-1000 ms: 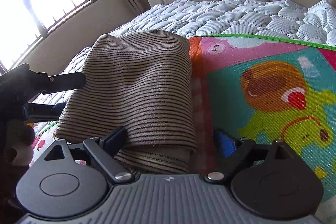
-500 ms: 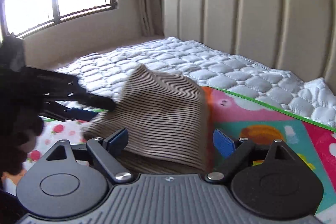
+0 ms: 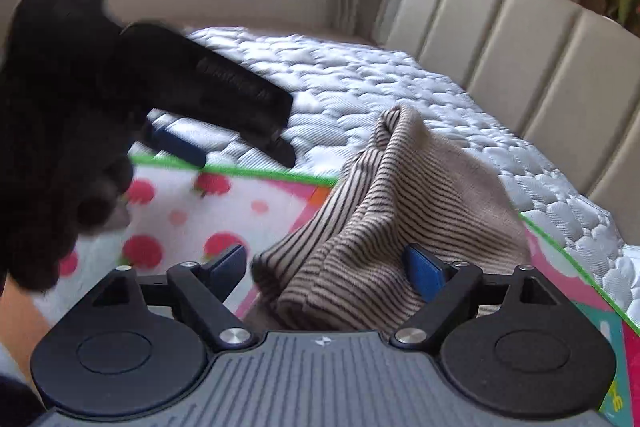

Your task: Fold clothes

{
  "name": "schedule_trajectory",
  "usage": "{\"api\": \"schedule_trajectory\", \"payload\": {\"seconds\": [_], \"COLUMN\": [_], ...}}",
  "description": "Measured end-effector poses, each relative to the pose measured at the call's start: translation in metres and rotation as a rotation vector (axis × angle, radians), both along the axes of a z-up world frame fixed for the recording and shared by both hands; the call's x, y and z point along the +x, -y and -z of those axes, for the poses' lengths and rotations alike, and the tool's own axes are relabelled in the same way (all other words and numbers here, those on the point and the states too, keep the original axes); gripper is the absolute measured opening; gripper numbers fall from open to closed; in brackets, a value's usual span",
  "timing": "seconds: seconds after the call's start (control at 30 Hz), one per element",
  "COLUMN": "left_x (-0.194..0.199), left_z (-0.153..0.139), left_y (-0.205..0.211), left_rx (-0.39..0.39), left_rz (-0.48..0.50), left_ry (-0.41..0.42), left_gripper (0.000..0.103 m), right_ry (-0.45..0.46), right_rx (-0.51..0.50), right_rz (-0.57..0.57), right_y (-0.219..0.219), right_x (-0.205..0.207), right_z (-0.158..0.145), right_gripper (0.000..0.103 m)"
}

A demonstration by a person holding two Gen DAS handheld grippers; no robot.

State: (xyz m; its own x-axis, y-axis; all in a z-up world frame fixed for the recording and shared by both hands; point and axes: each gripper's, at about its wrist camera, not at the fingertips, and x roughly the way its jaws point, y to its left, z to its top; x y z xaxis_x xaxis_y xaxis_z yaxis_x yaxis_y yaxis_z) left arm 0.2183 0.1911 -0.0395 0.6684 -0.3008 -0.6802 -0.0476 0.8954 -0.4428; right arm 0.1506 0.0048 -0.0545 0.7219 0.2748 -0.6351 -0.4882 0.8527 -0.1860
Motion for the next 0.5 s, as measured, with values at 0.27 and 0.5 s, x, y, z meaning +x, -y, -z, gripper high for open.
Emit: {"api": "schedule_trajectory", "payload": {"seconds": [0.27,0.5], "left_x": [-0.003,-0.001], "left_z": [-0.011,-0.004], "left_y": [0.006,0.043], "left_rx": [-0.057,0.002], "left_rz": [0.047,0.188], "left_ry": [0.051,0.106], "left_gripper": [0.092,0.095], "right_ry": [0.006,0.009], "right_rx": [-0.123,-0.155], "right_rz": [-0.127,-0.172], "right_y": [-0.014,-0.012], "right_x": [-0.022,-0.026], "right_z": [0.010,0.008], "right_gripper": [0.086,0.086]}}
